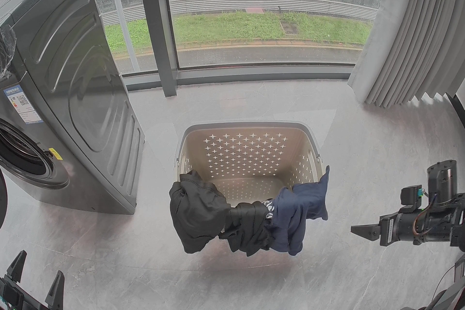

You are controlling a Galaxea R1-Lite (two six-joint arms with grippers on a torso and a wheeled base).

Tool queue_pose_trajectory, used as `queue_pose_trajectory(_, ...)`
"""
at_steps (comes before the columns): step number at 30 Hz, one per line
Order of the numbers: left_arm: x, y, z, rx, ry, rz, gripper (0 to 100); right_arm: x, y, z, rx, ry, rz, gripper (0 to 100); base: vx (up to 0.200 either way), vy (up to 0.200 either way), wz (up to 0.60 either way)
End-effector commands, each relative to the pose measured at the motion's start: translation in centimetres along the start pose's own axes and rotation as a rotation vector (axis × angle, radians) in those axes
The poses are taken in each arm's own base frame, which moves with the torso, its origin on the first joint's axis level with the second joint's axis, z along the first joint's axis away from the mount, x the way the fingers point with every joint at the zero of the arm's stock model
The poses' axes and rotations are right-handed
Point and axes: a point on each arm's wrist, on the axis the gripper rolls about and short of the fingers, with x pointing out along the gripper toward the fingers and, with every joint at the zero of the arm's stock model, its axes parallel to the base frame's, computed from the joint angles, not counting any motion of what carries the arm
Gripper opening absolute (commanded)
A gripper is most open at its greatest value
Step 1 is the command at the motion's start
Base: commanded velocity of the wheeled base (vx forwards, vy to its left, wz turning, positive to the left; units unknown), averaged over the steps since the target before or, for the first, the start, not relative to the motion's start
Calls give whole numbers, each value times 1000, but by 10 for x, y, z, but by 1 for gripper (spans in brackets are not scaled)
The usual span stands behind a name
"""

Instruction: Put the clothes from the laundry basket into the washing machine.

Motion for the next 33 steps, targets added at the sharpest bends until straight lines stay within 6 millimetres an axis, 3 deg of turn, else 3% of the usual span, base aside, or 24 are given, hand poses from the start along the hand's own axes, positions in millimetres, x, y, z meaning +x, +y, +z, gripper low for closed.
queue_pose_trajectory(1, 0, 0, -5, -1, -2, 0, 100, 54, 6, -8, -17, 101, -18, 100, 0, 0, 0)
queue_pose_trajectory(12, 0, 0, -5, -1, 0, -1, 100, 107, 11, -16, -48, 73, -30, 100, 0, 0, 0)
queue_pose_trajectory(26, 0, 0, -5, -1, 0, -1, 100, 154, 31, -13, -69, 11, 30, 100, 0, 0, 0)
queue_pose_trajectory(33, 0, 0, -5, -1, -2, -1, 100, 169, 30, -16, -68, -45, 1, 100, 0, 0, 0)
